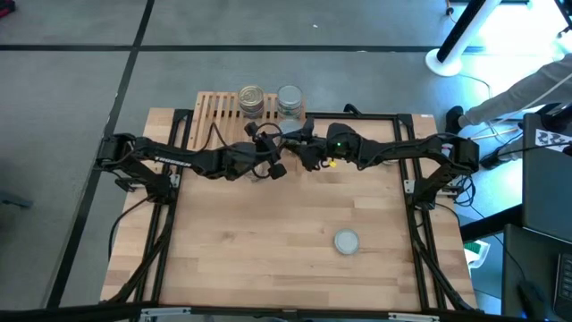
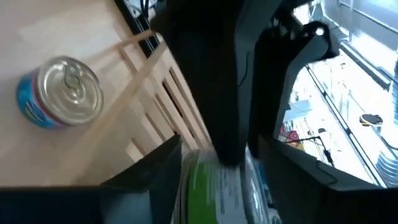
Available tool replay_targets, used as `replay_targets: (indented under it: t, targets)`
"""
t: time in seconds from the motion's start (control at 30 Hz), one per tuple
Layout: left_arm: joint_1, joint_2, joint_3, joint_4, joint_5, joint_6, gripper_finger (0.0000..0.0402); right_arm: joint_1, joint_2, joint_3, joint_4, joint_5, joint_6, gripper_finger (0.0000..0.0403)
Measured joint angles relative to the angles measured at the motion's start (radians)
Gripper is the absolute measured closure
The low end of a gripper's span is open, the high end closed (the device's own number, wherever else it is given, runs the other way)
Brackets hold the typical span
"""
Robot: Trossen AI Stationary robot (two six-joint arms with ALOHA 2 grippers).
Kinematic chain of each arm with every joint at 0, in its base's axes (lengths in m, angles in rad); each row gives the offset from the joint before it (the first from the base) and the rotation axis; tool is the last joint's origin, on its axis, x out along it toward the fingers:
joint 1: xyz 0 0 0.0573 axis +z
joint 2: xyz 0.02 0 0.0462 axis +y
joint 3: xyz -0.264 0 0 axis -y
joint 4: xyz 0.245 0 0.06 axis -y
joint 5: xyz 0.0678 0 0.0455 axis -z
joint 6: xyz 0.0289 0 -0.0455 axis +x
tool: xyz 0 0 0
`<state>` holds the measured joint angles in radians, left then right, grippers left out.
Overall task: Stack canned seafood by type on shelf
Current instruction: Stack the green tuna can on top of the bottom green tuna can on the shelf
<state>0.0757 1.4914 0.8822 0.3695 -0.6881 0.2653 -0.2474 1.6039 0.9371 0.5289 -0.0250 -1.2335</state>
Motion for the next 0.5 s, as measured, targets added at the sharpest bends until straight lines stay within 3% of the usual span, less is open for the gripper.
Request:
replay_targets:
  t: [0.2, 0.5]
  targets:
    - [-0.001, 0.000, 0.000, 0.000, -0.027, 0.000, 0.0273, 0.000, 0.000, 0.000, 0.003, 0.005, 0.003, 0.0164]
    - [-0.012, -0.007, 0.000, 0.026, -0.027, 0.000, 0.0273, 0.009, -0.013, 0.000, 0.021, 0.015, 0.000, 0.0166]
